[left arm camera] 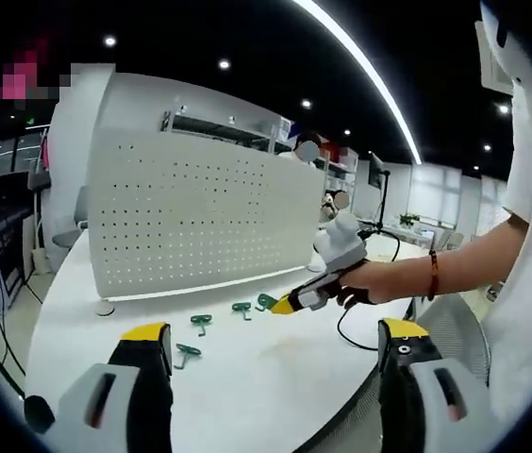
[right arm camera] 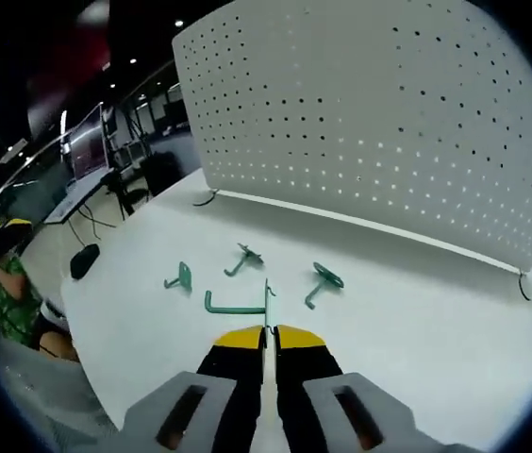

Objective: Insert the hook assembly into the mounting plate slot until the hook locks in place.

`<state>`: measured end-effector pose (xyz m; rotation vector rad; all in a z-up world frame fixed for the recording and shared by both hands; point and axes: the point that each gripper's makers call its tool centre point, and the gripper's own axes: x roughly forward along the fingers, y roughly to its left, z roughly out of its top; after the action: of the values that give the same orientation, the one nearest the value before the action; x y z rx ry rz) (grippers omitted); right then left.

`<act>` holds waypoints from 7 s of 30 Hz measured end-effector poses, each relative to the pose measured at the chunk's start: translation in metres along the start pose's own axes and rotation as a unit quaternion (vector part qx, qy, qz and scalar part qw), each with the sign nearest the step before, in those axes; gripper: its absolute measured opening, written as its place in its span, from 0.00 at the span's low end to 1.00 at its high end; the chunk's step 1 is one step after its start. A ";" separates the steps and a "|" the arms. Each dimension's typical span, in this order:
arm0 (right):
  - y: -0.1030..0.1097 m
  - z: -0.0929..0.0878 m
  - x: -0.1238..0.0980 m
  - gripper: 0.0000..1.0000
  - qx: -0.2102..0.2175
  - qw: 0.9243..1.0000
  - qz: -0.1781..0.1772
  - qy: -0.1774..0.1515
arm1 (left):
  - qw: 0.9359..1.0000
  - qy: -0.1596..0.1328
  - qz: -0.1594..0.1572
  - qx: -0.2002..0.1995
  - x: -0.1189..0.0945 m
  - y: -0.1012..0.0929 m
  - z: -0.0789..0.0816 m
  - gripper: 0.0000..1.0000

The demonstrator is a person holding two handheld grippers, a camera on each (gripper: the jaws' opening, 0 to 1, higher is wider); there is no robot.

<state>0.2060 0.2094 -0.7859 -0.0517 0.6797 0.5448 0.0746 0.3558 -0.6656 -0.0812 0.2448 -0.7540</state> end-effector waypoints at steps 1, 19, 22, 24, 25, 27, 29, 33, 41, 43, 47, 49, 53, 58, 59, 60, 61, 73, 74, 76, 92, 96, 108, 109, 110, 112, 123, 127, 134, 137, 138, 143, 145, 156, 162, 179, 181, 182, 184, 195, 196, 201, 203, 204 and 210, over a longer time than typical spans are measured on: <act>0.001 0.000 -0.002 0.02 0.000 1.000 0.001 -0.002 | 1.000 -0.002 0.000 0.000 0.000 -0.001 0.001 0.93; 0.023 0.021 -0.059 0.02 -0.002 0.997 0.016 -0.080 | 1.000 0.004 -0.010 -0.014 0.008 -0.034 0.004 0.89; 0.029 0.026 -0.072 0.02 -0.007 0.995 0.016 -0.097 | 1.000 0.004 -0.014 -0.021 0.010 -0.039 0.005 0.88; 0.032 0.027 -0.078 0.02 -0.012 0.995 0.019 -0.097 | 0.999 -0.001 -0.017 -0.027 0.011 -0.042 0.008 0.88; 0.033 0.028 -0.082 0.02 -0.016 0.995 0.019 -0.101 | 0.999 -0.001 -0.018 -0.029 0.012 -0.044 0.009 0.88; 0.034 0.031 -0.088 0.02 -0.020 0.994 0.017 -0.109 | 0.999 -0.006 -0.021 -0.032 0.013 -0.047 0.011 0.88; 0.034 0.033 -0.094 0.02 -0.023 0.993 0.016 -0.117 | 0.999 -0.007 -0.026 -0.035 0.016 -0.049 0.013 0.87; 0.036 0.035 -0.102 0.02 -0.033 0.991 0.016 -0.126 | 0.999 -0.014 -0.028 -0.036 0.020 -0.051 0.017 0.85; 0.044 0.045 -0.115 0.03 -0.041 0.987 0.019 -0.152 | 0.996 -0.039 -0.025 -0.070 0.024 -0.052 0.024 0.80; 0.047 0.047 -0.117 0.03 -0.044 0.986 0.019 -0.158 | 0.996 -0.039 -0.026 -0.070 0.026 -0.053 0.024 0.78; 0.053 0.052 -0.121 0.03 -0.051 0.984 0.017 -0.170 | 0.995 -0.046 -0.033 -0.086 0.030 -0.054 0.028 0.76; 0.057 0.055 -0.122 0.03 -0.053 0.983 0.019 -0.177 | 0.994 -0.047 -0.037 -0.090 0.032 -0.055 0.030 0.74; 0.062 0.060 -0.123 0.03 -0.057 0.980 0.025 -0.187 | 0.992 -0.055 -0.042 -0.101 0.034 -0.055 0.035 0.71; 0.068 0.066 -0.124 0.03 -0.059 0.977 0.032 -0.201 | 0.991 -0.058 -0.041 -0.110 0.038 -0.052 0.037 0.66; 0.069 0.067 -0.125 0.03 -0.059 0.976 0.034 -0.205 | 0.991 -0.059 -0.042 -0.115 0.039 -0.051 0.037 0.65; 0.070 0.068 -0.125 0.03 -0.062 0.976 0.037 -0.207 | 0.990 -0.061 -0.043 -0.117 0.039 -0.052 0.038 0.64; 0.071 0.069 -0.125 0.03 -0.063 0.975 0.039 -0.210 | 0.990 -0.063 -0.046 -0.119 0.040 -0.052 0.039 0.62; 0.078 0.076 -0.121 0.03 -0.069 0.970 0.058 -0.227 | 0.986 -0.047 -0.066 -0.147 0.053 -0.050 0.037 0.47; 0.079 0.077 -0.121 0.03 -0.071 0.969 0.059 -0.229 | 0.986 -0.050 -0.066 -0.147 0.053 -0.049 0.038 0.47; 0.081 0.080 -0.121 0.03 -0.069 0.967 0.066 -0.236 | 0.985 -0.052 -0.067 -0.151 0.055 -0.047 0.039 0.43; 0.097 0.083 -0.116 0.03 -0.092 0.961 0.097 -0.243 | 0.976 -0.042 -0.090 -0.192 0.069 -0.043 0.042 0.28; 0.101 0.083 -0.116 0.03 -0.100 0.959 0.102 -0.243 | 0.973 -0.042 -0.095 -0.205 0.069 -0.044 0.043 0.23; 0.113 0.081 -0.116 0.03 -0.116 0.955 0.118 -0.248 | 0.968 -0.049 -0.092 -0.228 0.069 -0.039 0.044 0.13; 0.113 0.080 -0.116 0.03 -0.118 0.955 0.118 -0.247 | 0.968 -0.047 -0.092 -0.228 0.069 -0.039 0.044 0.12; 0.113 0.080 -0.116 0.03 -0.120 0.954 0.117 -0.247 | 0.968 -0.045 -0.092 -0.229 0.069 -0.039 0.043 0.11; 0.114 0.081 -0.116 0.03 -0.126 0.953 0.118 -0.249 | 0.967 -0.043 -0.094 -0.234 0.069 -0.039 0.043 0.08; 0.120 0.082 -0.118 0.03 -0.175 0.944 0.115 -0.256 | 0.965 -0.032 -0.095 -0.243 0.069 -0.039 0.037 0.03; 0.121 0.082 -0.117 0.03 -0.196 0.940 0.113 -0.257 | 0.965 -0.029 -0.095 -0.241 0.068 -0.039 0.035 0.03; 0.120 0.082 -0.118 0.02 -0.201 0.937 0.112 -0.262 | 0.963 -0.024 -0.102 -0.248 0.068 -0.040 0.035 0.03; 0.120 0.081 -0.117 0.02 -0.200 0.939 0.110 -0.259 | 0.964 -0.026 -0.099 -0.244 0.069 -0.039 0.035 0.03; 0.120 0.081 -0.117 0.02 -0.197 0.939 0.112 -0.258 | 0.964 -0.027 -0.099 -0.245 0.069 -0.039 0.034 0.03; 0.120 0.079 -0.116 0.02 -0.199 0.939 0.112 -0.256 | 0.962 -0.027 -0.098 -0.253 0.069 -0.039 0.033 0.03; 0.120 0.078 -0.115 0.03 -0.192 0.941 0.115 -0.255 | 0.962 -0.027 -0.098 -0.253 0.069 -0.039 0.032 0.03; 0.119 0.078 -0.113 0.04 -0.184 0.944 0.116 -0.248 | 0.971 -0.028 -0.091 -0.221 0.070 -0.037 0.033 0.02; 0.117 0.080 -0.114 0.06 -0.181 0.945 0.117 -0.248 | 0.976 -0.034 -0.079 -0.201 0.068 -0.030 0.037 0.02; 0.104 0.076 -0.118 0.06 -0.146 0.950 0.108 -0.252 | 0.984 -0.057 -0.027 -0.169 0.065 -0.004 0.053 0.02; 0.103 0.076 -0.119 0.07 -0.143 0.951 0.106 -0.253 | 0.985 -0.058 -0.018 -0.160 0.066 0.000 0.055 0.02; 0.102 0.076 -0.119 0.07 -0.143 0.951 0.106 -0.254 | 0.986 -0.057 -0.015 -0.157 0.066 0.002 0.057 0.02; 0.099 0.076 -0.119 0.09 -0.139 0.951 0.101 -0.258 | 0.986 -0.060 -0.012 -0.155 0.066 0.004 0.060 0.02; 0.091 0.070 -0.117 0.14 -0.114 0.956 0.099 -0.251 | 0.989 -0.058 0.046 -0.126 0.064 0.041 0.070 0.02; 0.091 0.071 -0.117 0.14 -0.116 0.955 0.098 -0.254 | 0.990 -0.055 0.051 -0.123 0.064 0.045 0.072 0.02; 0.092 0.067 -0.116 0.16 -0.119 0.956 0.096 -0.251 | 0.990 -0.056 0.070 -0.108 0.065 0.058 0.080 0.02; 0.091 0.065 -0.115 0.19 -0.111 0.959 0.095 -0.245 | 0.989 -0.057 0.076 -0.110 0.064 0.062 0.084 0.02; 0.091 0.064 -0.116 0.19 -0.113 0.958 0.094 -0.247 | 0.989 -0.060 0.079 -0.106 0.064 0.064 0.086 0.02; 0.090 0.058 -0.115 0.20 -0.114 0.961 0.099 -0.233 | 0.990 -0.056 0.100 -0.078 0.067 0.077 0.094 0.02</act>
<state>0.1213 0.2459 -0.6591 -0.0686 0.1589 0.7940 0.1964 0.3649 -0.5998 -0.2434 0.2024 -0.5271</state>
